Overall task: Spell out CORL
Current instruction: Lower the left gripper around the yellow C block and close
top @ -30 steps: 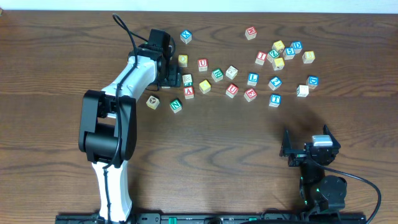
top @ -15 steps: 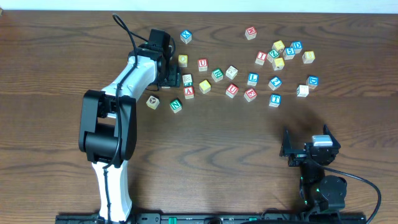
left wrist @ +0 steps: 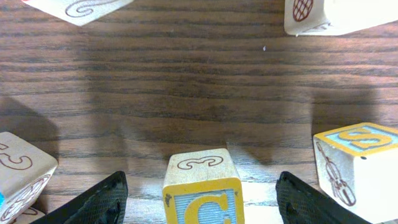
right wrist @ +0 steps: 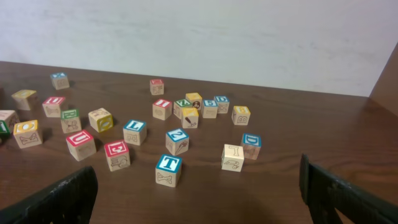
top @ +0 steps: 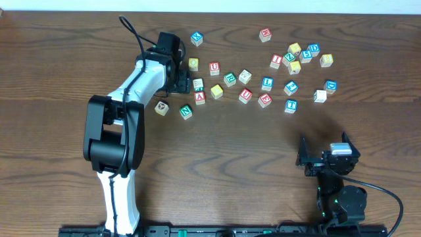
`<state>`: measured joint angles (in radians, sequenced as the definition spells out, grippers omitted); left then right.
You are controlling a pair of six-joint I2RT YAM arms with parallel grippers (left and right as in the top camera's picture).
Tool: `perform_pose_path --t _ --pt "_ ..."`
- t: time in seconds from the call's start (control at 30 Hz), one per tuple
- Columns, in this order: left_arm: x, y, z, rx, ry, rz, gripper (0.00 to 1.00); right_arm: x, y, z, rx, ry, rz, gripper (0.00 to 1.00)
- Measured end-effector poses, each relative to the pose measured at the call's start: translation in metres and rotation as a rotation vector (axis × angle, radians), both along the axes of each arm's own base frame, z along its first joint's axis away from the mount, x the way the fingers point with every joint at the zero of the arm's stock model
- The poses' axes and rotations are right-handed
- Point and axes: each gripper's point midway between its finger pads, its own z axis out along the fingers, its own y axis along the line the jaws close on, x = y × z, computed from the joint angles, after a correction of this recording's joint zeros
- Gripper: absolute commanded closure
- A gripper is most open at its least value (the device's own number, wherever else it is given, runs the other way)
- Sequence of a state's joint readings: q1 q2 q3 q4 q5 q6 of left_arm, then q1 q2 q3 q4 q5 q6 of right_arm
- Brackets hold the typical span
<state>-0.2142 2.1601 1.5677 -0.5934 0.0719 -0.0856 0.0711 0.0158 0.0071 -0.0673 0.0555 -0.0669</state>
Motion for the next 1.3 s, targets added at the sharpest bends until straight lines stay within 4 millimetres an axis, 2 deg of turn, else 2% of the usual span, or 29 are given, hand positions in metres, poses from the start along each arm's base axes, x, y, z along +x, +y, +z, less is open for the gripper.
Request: perform_pose_path --t 0.3,0.67,0.83,1.3 --pt "-0.0053 0.0011 -0.0052 0.004 0.016 0.000 0.33 0.0000 0.0000 0.0000 0.000 0.000 0.000 0.01" --pt "-0.0014 0.0004 -0.0047 -0.001 -0.001 0.003 0.62 0.0000 0.0000 0.0000 0.000 0.000 0.000 0.01" --pt "-0.0005 0.0001 -0.0044 -0.004 -0.005 0.008 0.79 0.0000 0.0000 0.0000 0.000 0.000 0.000 0.01" --pt "-0.0010 0.0003 -0.0011 -0.003 -0.008 0.007 0.81 0.0000 0.0000 0.0000 0.000 0.000 0.000 0.01"
